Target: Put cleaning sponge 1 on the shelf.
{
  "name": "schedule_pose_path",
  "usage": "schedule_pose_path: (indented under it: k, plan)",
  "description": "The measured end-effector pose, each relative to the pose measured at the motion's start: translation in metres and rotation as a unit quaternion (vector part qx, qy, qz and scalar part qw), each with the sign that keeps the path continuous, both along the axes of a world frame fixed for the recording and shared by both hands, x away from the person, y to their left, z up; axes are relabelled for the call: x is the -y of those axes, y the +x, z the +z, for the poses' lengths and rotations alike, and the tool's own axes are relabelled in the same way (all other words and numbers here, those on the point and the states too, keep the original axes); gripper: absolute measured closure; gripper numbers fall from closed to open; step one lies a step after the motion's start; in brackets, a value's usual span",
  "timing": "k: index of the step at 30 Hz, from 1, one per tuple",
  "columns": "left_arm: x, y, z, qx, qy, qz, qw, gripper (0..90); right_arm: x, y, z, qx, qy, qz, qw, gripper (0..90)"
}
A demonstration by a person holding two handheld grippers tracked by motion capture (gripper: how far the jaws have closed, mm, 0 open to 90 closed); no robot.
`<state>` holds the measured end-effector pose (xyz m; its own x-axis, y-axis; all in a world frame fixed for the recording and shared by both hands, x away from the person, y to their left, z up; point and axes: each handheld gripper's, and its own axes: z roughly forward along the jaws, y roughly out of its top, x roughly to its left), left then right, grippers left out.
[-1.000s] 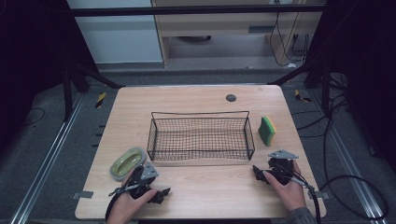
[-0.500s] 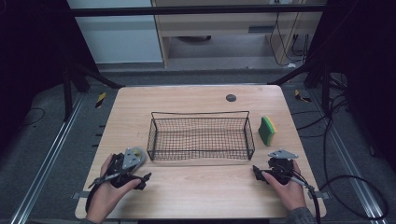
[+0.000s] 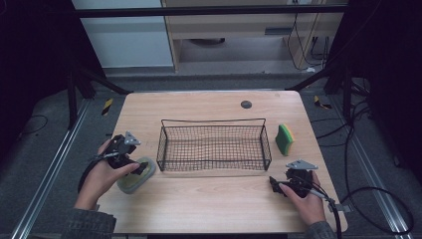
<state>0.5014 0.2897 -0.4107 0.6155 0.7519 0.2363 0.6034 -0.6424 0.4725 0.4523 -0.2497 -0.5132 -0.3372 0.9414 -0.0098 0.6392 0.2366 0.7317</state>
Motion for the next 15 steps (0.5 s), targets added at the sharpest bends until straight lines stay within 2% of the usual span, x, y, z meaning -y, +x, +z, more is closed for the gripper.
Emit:
schedule_pose_path:
  k: [5, 9, 13, 14, 15]
  plan:
    - [-0.02, -0.008, -0.007, -0.019, -0.024, 0.022, 0.9993, 7.3, -0.001, 0.0, 0.001, -0.004, 0.003, -0.002, 1.0, 3.8]
    - [-0.021, -0.008, -0.007, -0.032, -0.024, 0.022, 0.999, 10.7, -0.001, 0.0, 0.001, -0.004, 0.001, -0.004, 1.0, 3.7]
    - [-0.018, -0.006, -0.006, -0.031, -0.022, 0.023, 0.999, 12.6, -0.001, 0.0, 0.0, -0.002, 0.001, -0.003, 1.0, 3.7]
    - [-0.016, -0.005, -0.006, -0.041, -0.027, 0.019, 0.9986, 12.8, -0.001, 0.0, 0.0, -0.002, 0.001, -0.002, 1.0, 3.7]
    - [-0.016, -0.005, -0.006, -0.041, -0.027, 0.019, 0.9986, 12.9, -0.001, 0.0, 0.0, -0.002, 0.001, -0.002, 1.0, 3.7]
